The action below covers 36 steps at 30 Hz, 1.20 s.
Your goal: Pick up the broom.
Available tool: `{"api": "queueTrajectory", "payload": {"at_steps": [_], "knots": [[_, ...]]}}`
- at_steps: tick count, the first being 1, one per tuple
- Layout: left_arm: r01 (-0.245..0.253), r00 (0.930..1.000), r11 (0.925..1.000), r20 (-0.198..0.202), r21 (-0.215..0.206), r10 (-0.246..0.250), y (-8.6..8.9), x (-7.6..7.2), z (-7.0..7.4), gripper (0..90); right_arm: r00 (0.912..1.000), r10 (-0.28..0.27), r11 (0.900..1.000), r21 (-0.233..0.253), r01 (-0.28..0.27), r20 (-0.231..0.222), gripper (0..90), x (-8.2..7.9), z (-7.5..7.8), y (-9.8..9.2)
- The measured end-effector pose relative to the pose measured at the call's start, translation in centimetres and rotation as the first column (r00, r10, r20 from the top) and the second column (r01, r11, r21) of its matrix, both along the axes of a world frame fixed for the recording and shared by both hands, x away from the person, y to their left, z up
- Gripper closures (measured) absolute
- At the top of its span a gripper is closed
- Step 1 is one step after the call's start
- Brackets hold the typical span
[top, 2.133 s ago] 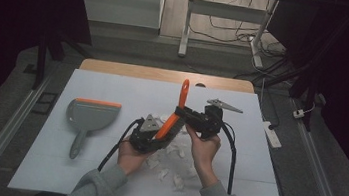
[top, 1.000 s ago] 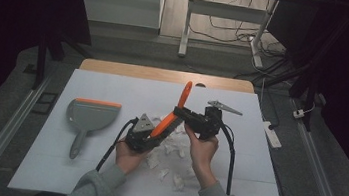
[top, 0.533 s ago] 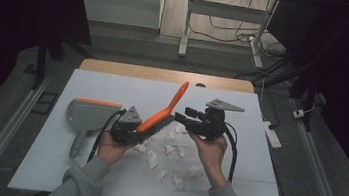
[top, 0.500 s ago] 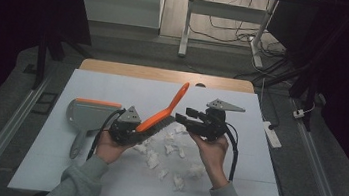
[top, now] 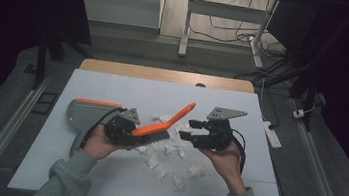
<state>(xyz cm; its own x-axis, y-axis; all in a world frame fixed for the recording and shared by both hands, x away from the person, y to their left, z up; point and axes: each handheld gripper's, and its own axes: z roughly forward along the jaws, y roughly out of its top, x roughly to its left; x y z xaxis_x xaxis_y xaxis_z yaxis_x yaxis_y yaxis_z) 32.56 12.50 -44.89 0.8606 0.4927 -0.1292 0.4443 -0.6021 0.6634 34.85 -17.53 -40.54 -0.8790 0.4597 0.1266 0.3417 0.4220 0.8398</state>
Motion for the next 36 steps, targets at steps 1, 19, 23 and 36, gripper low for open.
{"api": "queueTrajectory", "payload": {"at_steps": [1,19,23,36], "knots": [[0.017,0.9998,0.9998,0.007,0.008,-0.017,0.0,-0.1,0.1,77.4,1.0,0.0,1.0,0.0,0.0,0.0,39.6,0.0,0.0,0.0],[0.19,0.9811,0.9748,-0.058,0.116,-0.185,-2.4,-1.1,0.4,77.5,0.9885,0.151,0.965,-0.216,-0.147,0.003,36.2,-1.3,-0.2,2.8],[0.215,0.9756,0.9678,-0.075,0.131,-0.207,-2.9,-1.2,0.3,77.5,0.9728,0.231,0.929,-0.292,-0.226,-0.018,35.4,-1.7,-0.9,4.1],[0.305,0.9519,0.9398,-0.083,0.155,-0.295,-3.7,-1.9,1.0,77.5,0.924,0.363,0.819,-0.432,-0.378,-0.121,62.6,-1.9,-3.1,6.1]]}}
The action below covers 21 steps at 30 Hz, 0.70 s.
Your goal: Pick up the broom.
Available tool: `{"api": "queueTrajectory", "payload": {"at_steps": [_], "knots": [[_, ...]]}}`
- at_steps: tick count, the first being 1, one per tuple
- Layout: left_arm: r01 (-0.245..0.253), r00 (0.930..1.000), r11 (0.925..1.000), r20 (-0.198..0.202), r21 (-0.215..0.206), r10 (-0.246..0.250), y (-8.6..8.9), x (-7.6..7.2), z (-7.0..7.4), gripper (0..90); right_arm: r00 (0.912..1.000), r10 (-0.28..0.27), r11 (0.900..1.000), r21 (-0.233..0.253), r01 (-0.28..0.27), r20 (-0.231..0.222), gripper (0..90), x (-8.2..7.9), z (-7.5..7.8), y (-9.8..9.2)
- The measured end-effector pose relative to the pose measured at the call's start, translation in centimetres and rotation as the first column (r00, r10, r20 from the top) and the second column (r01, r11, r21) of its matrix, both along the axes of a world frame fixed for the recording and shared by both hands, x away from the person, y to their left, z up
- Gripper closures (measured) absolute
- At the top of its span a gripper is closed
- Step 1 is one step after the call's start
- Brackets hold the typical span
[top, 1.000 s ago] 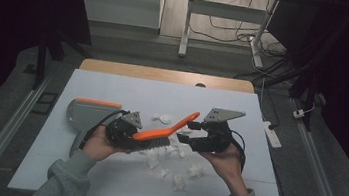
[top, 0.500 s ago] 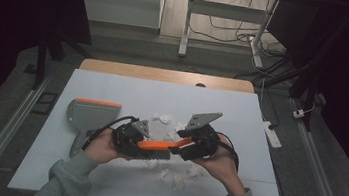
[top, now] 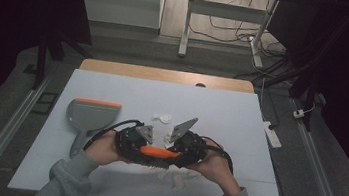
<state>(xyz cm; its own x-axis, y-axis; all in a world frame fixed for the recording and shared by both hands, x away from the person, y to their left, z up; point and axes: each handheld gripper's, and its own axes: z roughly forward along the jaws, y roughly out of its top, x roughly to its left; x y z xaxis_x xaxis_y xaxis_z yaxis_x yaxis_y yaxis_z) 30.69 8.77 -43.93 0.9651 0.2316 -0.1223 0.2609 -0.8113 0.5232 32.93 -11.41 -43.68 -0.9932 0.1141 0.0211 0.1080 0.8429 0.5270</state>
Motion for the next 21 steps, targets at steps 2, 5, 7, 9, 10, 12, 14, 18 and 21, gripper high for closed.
{"api": "queueTrajectory", "payload": {"at_steps": [2,5,7,9,10,12,14,18,21], "knots": [[0.004,0.9999,1.0,-0.015,-0.001,-0.004,0.1,0.1,-0.1,77.4,0.9998,0.018,1.0,-0.008,-0.018,-0.001,63.9,-0.1,-0.1,0.1],[0.019,0.9995,0.9997,-0.026,-0.017,-0.02,0.3,0.2,0.0,77.3,0.9984,0.053,0.999,-0.007,-0.053,-0.019,66.4,-0.3,-0.1,0.0],[0.019,0.9993,0.9991,-0.033,-0.037,-0.02,0.5,0.2,0.1,77.0,0.9983,0.057,0.998,0.007,-0.057,-0.008,66.7,-0.4,0.1,-0.1],[0.015,0.9995,0.9983,-0.026,-0.056,-0.017,0.7,0.2,0.1,76.6,0.9984,0.055,0.998,0.012,-0.055,-0.01,66.9,-0.4,0.1,-0.1],[0.005,1.0,0.9979,-0.008,-0.065,-0.006,0.8,0.2,0.1,74.8,0.9986,0.053,0.999,0.009,-0.053,-0.007,67.0,-0.4,0.2,0.0],[-0.033,0.9992,0.996,0.018,-0.083,0.035,1.1,0.3,0.1,67.8,0.9999,0.014,1.0,0.012,-0.014,0.0,67.7,-0.1,0.4,-0.2],[-0.11,0.9906,0.9872,0.068,-0.115,0.118,1.5,0.4,0.3,50.7,0.9994,-0.034,0.999,0.017,0.034,0.005,67.7,0.2,0.5,-0.6],[-0.27,0.9472,0.9434,0.123,-0.193,0.296,3.4,0.2,1.0,37.2,0.9949,-0.1,0.994,0.046,0.1,0.012,67.8,0.8,0.7,-1.5],[-0.378,0.8992,0.8906,0.128,-0.252,0.418,5.3,-0.5,1.1,34.3,0.9902,-0.14,0.986,0.087,0.139,0.0,67.8,1.4,1.2,-2.5]]}}
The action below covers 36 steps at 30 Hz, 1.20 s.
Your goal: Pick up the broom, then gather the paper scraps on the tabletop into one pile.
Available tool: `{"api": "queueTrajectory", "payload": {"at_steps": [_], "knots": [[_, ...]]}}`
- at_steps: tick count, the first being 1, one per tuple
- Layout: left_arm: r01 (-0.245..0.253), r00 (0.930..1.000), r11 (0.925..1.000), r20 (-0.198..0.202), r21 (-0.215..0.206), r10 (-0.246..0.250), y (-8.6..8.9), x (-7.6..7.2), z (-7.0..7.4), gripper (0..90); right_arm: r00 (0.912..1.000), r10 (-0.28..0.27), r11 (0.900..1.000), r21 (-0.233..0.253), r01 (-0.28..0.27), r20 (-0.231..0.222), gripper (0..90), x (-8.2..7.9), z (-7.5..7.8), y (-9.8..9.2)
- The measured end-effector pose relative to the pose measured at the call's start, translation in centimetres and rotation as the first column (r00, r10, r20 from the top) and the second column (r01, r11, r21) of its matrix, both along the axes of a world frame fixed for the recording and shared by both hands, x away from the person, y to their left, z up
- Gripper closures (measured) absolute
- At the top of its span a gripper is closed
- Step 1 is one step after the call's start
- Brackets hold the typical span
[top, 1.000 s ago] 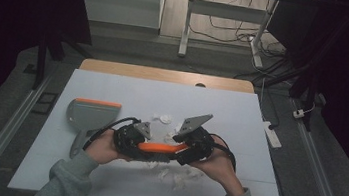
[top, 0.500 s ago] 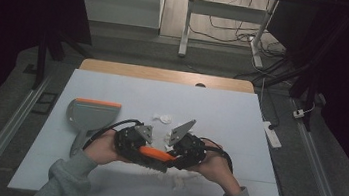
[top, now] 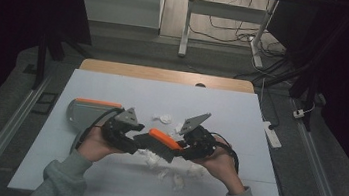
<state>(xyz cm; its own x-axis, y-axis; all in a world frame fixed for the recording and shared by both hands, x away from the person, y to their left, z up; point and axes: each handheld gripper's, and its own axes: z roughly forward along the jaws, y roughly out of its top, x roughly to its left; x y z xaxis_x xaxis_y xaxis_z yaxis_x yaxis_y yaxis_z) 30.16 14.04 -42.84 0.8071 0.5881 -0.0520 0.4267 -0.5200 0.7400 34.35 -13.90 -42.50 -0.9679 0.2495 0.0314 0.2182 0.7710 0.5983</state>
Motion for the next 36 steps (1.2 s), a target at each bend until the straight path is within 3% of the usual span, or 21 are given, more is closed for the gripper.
{"api": "queueTrajectory", "payload": {"at_steps": [4,7,10,15,17,21,24,29,36], "knots": [[-0.105,0.9943,0.9938,0.018,-0.038,0.105,2.5,-1.3,-0.6,34.4,0.9985,-0.055,0.997,0.046,0.054,0.008,67.7,0.7,0.6,-1.2],[-0.156,0.9865,0.9865,0.042,-0.049,0.158,4.1,-2.6,-1.3,34.5,0.9953,-0.096,0.993,0.067,0.095,0.015,67.7,1.1,0.9,-2.0],[-0.199,0.9771,0.9758,0.058,-0.092,0.204,5.4,-3.9,-2.2,34.9,0.9894,-0.144,0.986,0.086,0.142,0.02,67.8,1.4,1.1,-2.8],[-0.209,0.9725,0.9767,0.095,-0.051,0.213,6.5,-5.6,-3.3,35.3,0.9734,-0.227,0.967,0.128,0.22,0.035,67.8,2.2,1.4,-4.2],[-0.211,0.9704,0.9761,0.109,-0.053,0.216,6.7,-6.0,-3.6,35.0,0.9672,-0.251,0.96,0.134,0.244,0.038,67.8,2.4,1.5,-4.8],[-0.231,0.9675,0.9709,0.09,-0.062,0.236,7.5,-6.4,-4.1,33.7,0.9521,-0.3,0.947,0.139,0.29,0.058,67.8,2.8,1.7,-6.0],[-0.263,0.9594,0.9645,0.1,-0.019,0.264,8.0,-6.6,-4.5,28.9,0.9363,-0.342,0.933,0.142,0.33,0.078,67.8,3.1,1.8,-6.9],[-0.265,0.9576,0.9631,0.105,-0.049,0.269,8.6,-6.8,-4.5,28.9,0.9104,-0.405,0.907,0.161,0.389,0.085,67.9,3.5,2.0,-8.4],[-0.285,0.9533,0.9573,0.09,-0.048,0.288,9.2,-6.7,-4.7,27.8,0.8861,-0.457,0.882,0.17,0.439,0.08,67.8,4.1,2.0,-9.6]]}}
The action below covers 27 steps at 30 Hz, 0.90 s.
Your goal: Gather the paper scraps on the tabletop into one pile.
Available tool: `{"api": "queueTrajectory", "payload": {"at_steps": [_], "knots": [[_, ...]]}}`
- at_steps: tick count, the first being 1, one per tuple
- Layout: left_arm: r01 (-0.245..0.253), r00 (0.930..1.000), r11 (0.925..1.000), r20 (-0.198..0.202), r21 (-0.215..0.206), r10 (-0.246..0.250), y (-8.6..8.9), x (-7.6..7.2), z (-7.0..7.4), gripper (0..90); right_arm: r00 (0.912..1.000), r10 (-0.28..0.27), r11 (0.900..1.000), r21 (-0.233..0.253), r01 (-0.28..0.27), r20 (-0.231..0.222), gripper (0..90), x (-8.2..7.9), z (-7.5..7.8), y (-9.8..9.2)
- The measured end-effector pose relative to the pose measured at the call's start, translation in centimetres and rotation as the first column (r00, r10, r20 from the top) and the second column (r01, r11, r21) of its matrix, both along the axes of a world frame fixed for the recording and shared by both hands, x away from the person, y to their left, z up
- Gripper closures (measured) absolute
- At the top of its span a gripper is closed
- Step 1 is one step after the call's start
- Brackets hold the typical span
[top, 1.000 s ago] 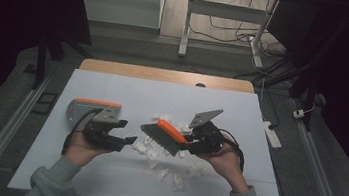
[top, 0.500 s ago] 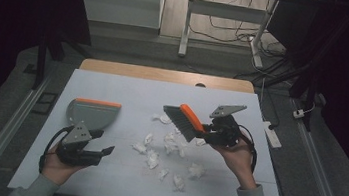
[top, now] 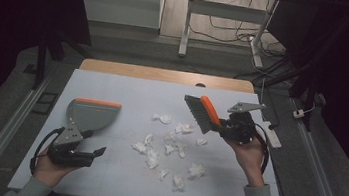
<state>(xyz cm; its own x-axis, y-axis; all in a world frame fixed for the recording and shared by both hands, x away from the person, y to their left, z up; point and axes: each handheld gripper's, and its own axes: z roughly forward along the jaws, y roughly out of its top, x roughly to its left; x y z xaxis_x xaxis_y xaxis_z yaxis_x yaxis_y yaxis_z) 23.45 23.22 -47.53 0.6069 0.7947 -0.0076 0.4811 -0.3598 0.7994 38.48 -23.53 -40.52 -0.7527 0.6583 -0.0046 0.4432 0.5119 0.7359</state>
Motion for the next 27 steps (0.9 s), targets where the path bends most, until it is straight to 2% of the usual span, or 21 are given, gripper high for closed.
{"api": "queueTrajectory", "payload": {"at_steps": [8,14,18,20,22,25,27], "knots": [[-0.008,0.9997,1.0,-0.022,-0.002,0.008,0.6,0.1,-0.3,28.0,0.9997,-0.022,0.999,-0.03,0.021,-0.01,67.8,0.6,-0.5,-0.2],[-0.025,0.9988,0.9996,-0.043,-0.014,0.024,1.4,0.0,-1.1,28.5,0.9997,-0.009,0.999,-0.046,0.007,-0.025,67.8,1.4,-1.1,0.5],[-0.035,0.9984,0.9994,-0.043,-0.002,0.035,1.8,-0.1,-1.2,28.7,0.9983,0.003,0.999,-0.049,-0.006,-0.059,67.8,2.5,-1.6,1.2],[-0.04,0.9985,0.9992,-0.038,-0.008,0.04,2.0,-0.1,-1.2,28.7,0.9968,0.013,0.999,-0.049,-0.016,-0.079,67.9,3.3,-1.9,1.7],[-0.039,0.9987,0.9992,-0.035,-0.013,0.038,2.0,-0.3,-1.1,28.7,0.994,0.016,0.997,-0.075,-0.024,-0.108,67.9,4.4,-2.3,2.2],[-0.033,0.999,0.9994,-0.032,-0.01,0.032,2.0,-0.4,-1.2,28.7,0.9878,-0.008,0.99,-0.14,-0.014,-0.155,67.9,6.4,-2.5,3.0],[-0.028,0.999,0.9996,-0.034,-0.009,0.028,2.0,-0.3,-1.3,28.7,0.9835,-0.023,0.979,-0.201,-0.014,-0.179,67.9,7.7,-2.6,3.7]]}}
